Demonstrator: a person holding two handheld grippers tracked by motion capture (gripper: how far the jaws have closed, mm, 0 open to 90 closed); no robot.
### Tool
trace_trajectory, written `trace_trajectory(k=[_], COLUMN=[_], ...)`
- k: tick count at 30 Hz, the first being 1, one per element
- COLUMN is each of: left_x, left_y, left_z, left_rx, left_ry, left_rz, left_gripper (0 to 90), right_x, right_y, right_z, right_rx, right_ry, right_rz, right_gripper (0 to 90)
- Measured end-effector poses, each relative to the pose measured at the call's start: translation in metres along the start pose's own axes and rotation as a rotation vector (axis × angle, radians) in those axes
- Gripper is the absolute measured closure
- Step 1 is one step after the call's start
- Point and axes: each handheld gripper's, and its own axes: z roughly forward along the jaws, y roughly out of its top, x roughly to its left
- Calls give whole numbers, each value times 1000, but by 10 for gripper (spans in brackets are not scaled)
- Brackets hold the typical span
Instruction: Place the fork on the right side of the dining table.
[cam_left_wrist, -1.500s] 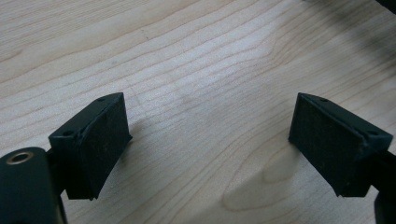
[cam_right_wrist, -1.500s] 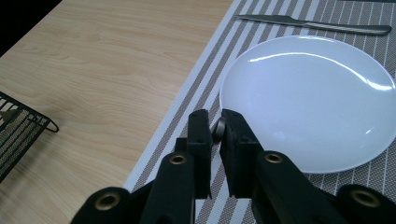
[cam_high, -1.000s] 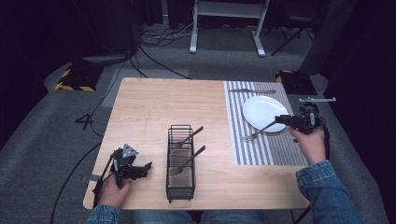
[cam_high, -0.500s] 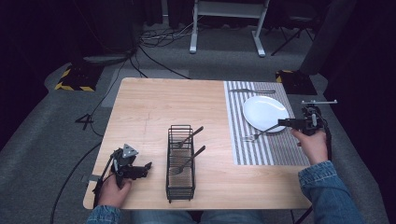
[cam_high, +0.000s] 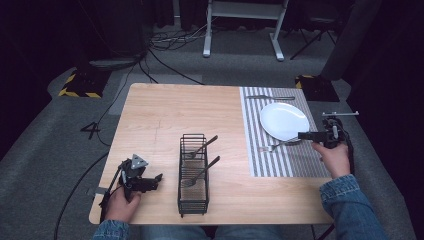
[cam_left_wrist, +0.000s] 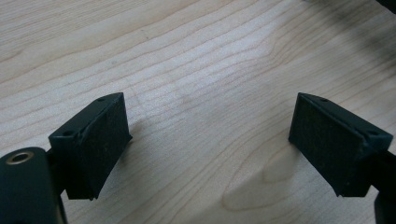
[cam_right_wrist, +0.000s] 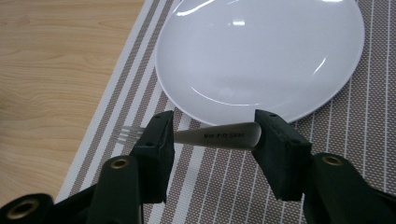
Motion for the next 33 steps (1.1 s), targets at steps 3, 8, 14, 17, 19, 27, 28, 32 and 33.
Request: trace_trajectory(k=[3,8,14,17,19,27,28,32,33], left_x=[0,0,0,0,0,0,0,0,0], left_y=[0,0,0,0,0,0,0,0,0], left_z=[0,0,0,0,0,0,0,0,0], left_rx=[0,0,0,0,0,0,0,0,0], left_ry=[0,-1,-1,0,-1,-1,0,0,0], left_rz=[1,0,-1,1,-1,-1,0,0,0], left_gripper=[122,122,122,122,122,122,122,122,122], right_x=[-5,-15,-22,-25,-27,-31,-31,-27,-26], right_y=[-3,-9,-13,-14,-15,-16,-16,-16,-16], right_z=[1,4,10,13,13,6,4,-2,-3], right_rx=[3,14,22,30,28,-18,-25,-42,-45], right_ry=[-6,-7,-4,-10,-19,-46,-47,-38,-37], right_rz=[14,47,74,83,89,74,70,50,46], right_gripper=[477,456,453,448,446,419,418,415,415])
